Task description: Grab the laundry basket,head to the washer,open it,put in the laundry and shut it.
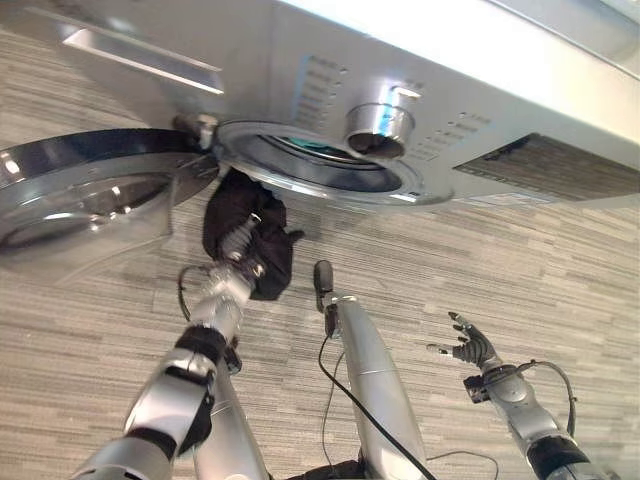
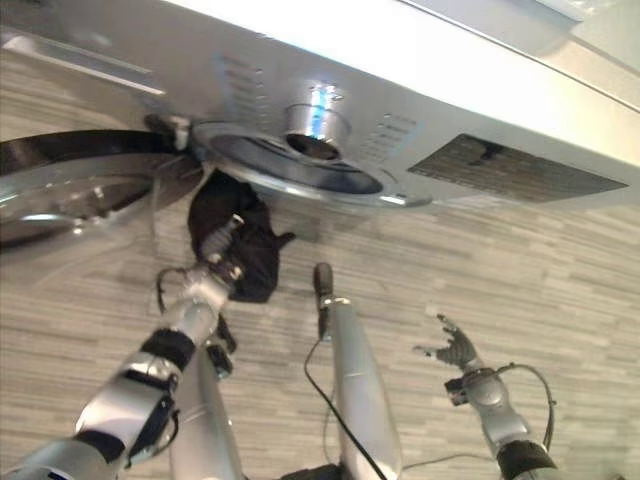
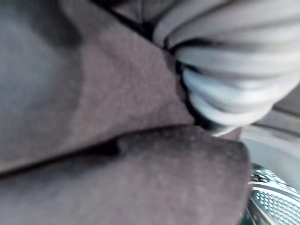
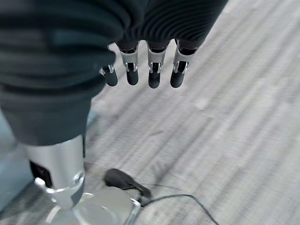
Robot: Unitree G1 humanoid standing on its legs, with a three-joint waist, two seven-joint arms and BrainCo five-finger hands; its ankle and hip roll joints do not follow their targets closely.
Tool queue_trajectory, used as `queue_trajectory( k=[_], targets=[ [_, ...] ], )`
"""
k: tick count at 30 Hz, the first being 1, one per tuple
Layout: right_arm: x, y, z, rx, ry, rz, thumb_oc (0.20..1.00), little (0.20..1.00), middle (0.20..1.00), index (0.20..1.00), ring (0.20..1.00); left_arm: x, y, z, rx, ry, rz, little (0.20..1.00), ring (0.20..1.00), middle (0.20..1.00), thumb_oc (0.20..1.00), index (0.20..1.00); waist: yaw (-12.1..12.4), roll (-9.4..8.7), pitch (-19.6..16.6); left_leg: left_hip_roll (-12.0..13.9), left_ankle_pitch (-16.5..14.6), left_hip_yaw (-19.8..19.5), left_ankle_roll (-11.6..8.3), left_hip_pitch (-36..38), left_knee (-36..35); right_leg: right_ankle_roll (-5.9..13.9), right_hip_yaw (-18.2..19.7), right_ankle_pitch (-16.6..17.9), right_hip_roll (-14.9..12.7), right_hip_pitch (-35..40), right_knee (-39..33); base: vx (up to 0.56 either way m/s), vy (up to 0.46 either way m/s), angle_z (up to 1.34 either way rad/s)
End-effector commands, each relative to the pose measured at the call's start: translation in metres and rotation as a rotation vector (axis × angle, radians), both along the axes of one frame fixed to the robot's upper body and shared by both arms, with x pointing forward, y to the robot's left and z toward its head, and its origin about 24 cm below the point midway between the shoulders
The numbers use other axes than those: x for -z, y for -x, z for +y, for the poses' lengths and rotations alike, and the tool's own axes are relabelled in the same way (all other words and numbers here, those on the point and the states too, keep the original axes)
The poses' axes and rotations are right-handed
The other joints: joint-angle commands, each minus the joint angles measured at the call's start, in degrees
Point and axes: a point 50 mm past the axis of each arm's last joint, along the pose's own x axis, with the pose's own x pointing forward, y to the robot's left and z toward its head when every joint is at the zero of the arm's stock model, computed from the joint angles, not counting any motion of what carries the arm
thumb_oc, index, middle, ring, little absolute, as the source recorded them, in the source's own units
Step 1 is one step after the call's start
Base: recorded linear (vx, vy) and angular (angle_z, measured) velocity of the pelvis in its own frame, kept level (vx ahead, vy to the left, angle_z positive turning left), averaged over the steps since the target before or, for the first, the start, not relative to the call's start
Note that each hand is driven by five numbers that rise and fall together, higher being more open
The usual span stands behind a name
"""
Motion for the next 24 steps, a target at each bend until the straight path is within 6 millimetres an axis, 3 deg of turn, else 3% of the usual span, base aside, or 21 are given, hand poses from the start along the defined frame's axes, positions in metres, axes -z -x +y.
queue_trajectory(
  k=[1,4,5,7,8,9,10,11,12,13,14,18,19,24],
  targets=[
    [0.027,0.039,-0.016,0.088,-0.039,0.143,1.0,1.0,1.0,1.0,1.0,-0.019,-0.007,0.003,-0.048,0.064,-0.06,0.2,0.2,0.2,0.2,0.2,-1.12,0.35,-6.83,-0.66,-8.02,-5.4,3.62,2.36,8.55,4.74,-2.23,1.42,-1.56,-1.06,-0.27,0.1,-0.107,-0.1],
    [0.035,0.042,-0.01,0.116,-0.085,0.167,1.0,1.0,1.0,1.0,1.0,-0.073,-0.017,0.027,-0.118,0.075,-0.163,0.2,0.2,0.2,0.2,0.2,-2.59,0.01,-7.59,-0.15,-7.3,-5.94,3.38,1.15,7.74,4.32,-2.13,1.36,-0.31,-3.16,-0.19,0.08,-0.096,-0.05],
    [0.035,0.042,-0.01,0.115,-0.085,0.167,1.0,1.0,1.0,1.0,1.0,-0.074,-0.017,0.027,-0.118,0.075,-0.163,0.2,0.2,0.2,0.2,0.2,-2.61,0.0,-7.6,-0.15,-7.3,-5.95,3.38,1.1,7.76,4.32,-2.14,1.36,-0.31,-3.2,-0.18,0.05,-0.068,-0.04],
    [0.039,0.041,-0.002,0.12,-0.125,0.173,1.0,1.0,1.0,1.0,1.0,-0.115,-0.019,0.044,-0.177,0.07,-0.244,0.2,0.2,0.2,0.2,0.2,-3.38,-0.45,-7.93,0.71,-7.14,-5.91,3.01,-0.1,7.68,4.09,-2.1,1.87,0.64,-4.19,-1.32,0.06,-0.123,-0.05],
    [0.042,0.038,0.007,0.117,-0.161,0.17,1.0,1.0,1.0,1.0,1.0,-0.174,-0.011,0.062,-0.25,0.051,-0.391,0.2,0.2,0.2,0.2,0.2,-4.07,-0.98,-8.67,2.16,-6.41,-6.52,2.21,-2.34,8.78,3.72,-2.45,2.54,2.63,-5.91,-2.68,0.07,-0.157,-0.13],
    [0.042,0.037,0.008,0.115,-0.164,0.167,1.0,1.0,1.0,1.0,1.0,-0.176,-0.011,0.062,-0.251,0.049,-0.394,0.2,0.2,0.2,0.2,0.2,-4.04,-1.0,-8.66,2.32,-6.48,-6.63,2.15,-2.72,9.01,3.67,-2.52,2.6,2.77,-6.17,-2.69,0.08,-0.159,-0.2],
    [0.043,0.036,0.011,0.12,-0.178,0.165,1.0,1.0,1.0,1.0,1.0,-0.2,-0.006,0.063,-0.263,0.059,-0.46,0.2,0.2,0.2,0.2,0.2,-4.29,-1.07,-8.99,2.81,-6.53,-6.87,1.99,-3.82,10.0,3.7,-2.58,2.72,3.5,-6.75,-2.88,0.02,-0.032,-0.29],
    [0.042,0.034,0.012,0.119,-0.181,0.162,1.0,1.0,1.0,1.0,1.0,-0.202,-0.006,0.062,-0.264,0.057,-0.463,0.2,0.2,0.2,0.2,0.2,-4.2,-1.09,-8.95,2.96,-6.62,-6.99,1.94,-4.21,10.28,3.67,-2.64,2.77,3.63,-7.0,-2.87,0.03,-0.051,-0.29],
    [0.043,0.034,0.013,0.126,-0.191,0.162,1.0,1.0,1.0,1.0,1.0,-0.224,0.0,0.063,-0.28,0.077,-0.523,0.2,0.2,0.2,0.2,0.2,-4.31,-1.02,-9.07,3.38,-6.9,-7.29,1.8,-5.82,11.68,3.77,-2.65,3.06,4.08,-7.91,-2.69,0.04,-0.06,-0.27],
    [0.042,0.034,0.014,0.141,-0.209,0.154,1.0,1.0,1.0,1.0,1.0,-0.263,0.01,0.046,-0.238,0.125,-0.657,0.2,0.2,0.2,0.2,0.2,-4.73,-0.56,-9.48,3.87,-6.89,-7.94,1.54,-8.13,13.84,3.86,-3.05,3.41,4.49,-9.53,-1.79,0.05,-0.072,-0.18],
    [0.041,0.032,0.014,0.144,-0.211,0.144,1.0,1.0,1.0,1.0,1.0,-0.265,0.011,0.043,-0.238,0.14,-0.668,0.2,0.2,0.2,0.2,0.2,-4.6,-0.27,-9.5,4.05,-6.89,-8.29,1.27,-9.01,14.52,3.76,-3.3,3.26,4.63,-9.94,-1.82,0.05,-0.055,-0.11],
    [0.029,0.026,0.004,0.155,-0.201,0.085,1.0,1.0,1.0,1.0,1.0,-0.304,0.027,0.009,-0.132,0.206,-0.831,0.2,0.2,0.2,0.2,0.2,-5.18,0.24,-9.74,4.64,-6.9,-9.09,0.43,-12.23,17.58,3.26,-3.88,3.11,5.16,-12.45,-0.72,0.02,-0.015,-0.02],
    [0.028,0.026,0.004,0.158,-0.202,0.084,1.0,1.0,1.0,1.0,1.0,-0.305,0.027,0.008,-0.13,0.208,-0.833,0.2,0.2,0.2,0.2,0.2,-5.0,0.43,-9.84,4.77,-7.0,-9.27,0.37,-12.7,17.87,3.21,-3.99,3.09,5.26,-12.78,-0.61,0.02,-0.025,-0.07],
    [0.008,0.018,-0.009,0.163,-0.18,-0.004,1.0,1.0,1.0,1.0,1.0,-0.344,0.051,-0.011,-0.097,0.216,-0.967,0.2,0.2,0.2,0.2,0.2,-4.97,0.94,-9.24,5.54,-6.44,-9.95,-0.31,-16.08,20.92,2.45,-4.51,2.8,6.25,-15.9,0.89,0.02,-0.037,-0.16]
  ],
)
